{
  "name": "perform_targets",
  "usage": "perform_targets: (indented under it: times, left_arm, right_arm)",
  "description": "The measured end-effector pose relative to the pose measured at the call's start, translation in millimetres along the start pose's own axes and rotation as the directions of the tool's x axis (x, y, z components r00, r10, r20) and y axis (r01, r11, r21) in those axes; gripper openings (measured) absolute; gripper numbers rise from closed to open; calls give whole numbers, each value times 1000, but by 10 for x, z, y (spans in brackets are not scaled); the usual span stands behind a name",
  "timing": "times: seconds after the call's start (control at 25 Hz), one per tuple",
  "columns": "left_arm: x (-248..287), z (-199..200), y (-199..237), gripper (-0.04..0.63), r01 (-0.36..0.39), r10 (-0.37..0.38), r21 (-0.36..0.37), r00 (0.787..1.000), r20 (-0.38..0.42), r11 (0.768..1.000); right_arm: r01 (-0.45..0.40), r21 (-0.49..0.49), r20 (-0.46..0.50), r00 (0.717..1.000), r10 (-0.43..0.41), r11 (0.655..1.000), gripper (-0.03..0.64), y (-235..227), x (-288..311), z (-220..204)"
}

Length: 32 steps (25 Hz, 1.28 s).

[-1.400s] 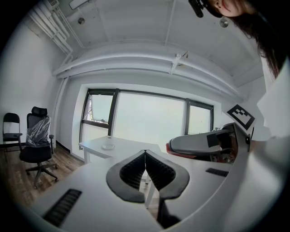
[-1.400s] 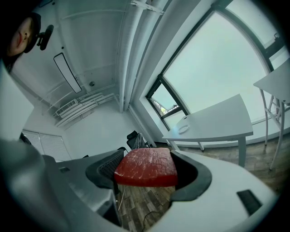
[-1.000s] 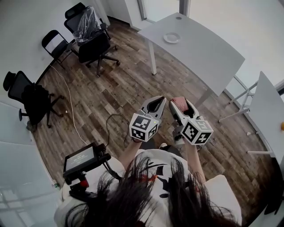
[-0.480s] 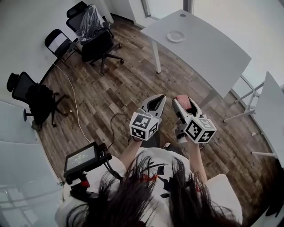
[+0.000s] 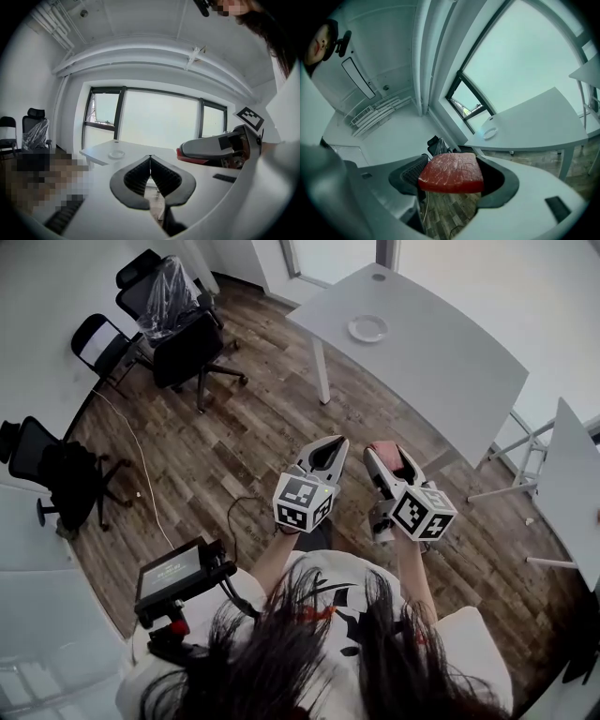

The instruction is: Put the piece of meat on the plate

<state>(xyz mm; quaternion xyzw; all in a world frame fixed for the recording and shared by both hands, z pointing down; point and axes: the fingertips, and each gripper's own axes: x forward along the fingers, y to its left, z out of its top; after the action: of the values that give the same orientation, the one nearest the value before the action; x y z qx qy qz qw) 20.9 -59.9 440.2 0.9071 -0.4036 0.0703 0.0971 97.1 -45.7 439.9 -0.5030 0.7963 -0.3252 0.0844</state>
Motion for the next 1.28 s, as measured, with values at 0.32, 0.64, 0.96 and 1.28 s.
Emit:
perform_targets:
  times: [0.32,0.64,0.96,1.28]
  left_arm:
    - [309,162,807,5,80,-80,1,997,-16,997]
    - [527,262,1599,5,107,-107,-48,994,-12,993]
    - [702,330,1966,5,136,-137,-81,991,-8,987]
    - [1009,347,2089,5,156,-158,-97,987,-15,983]
  right_arm:
    - [66,23,6,998,-66,998,331,74,894,125]
    - [86,51,-36,996,-84,995,330,192,1764,80]
    - [97,69,-73,993,-92,993,330,254,2216,83]
    - [125,78,-70,990,-120,989,330,45,2404,237]
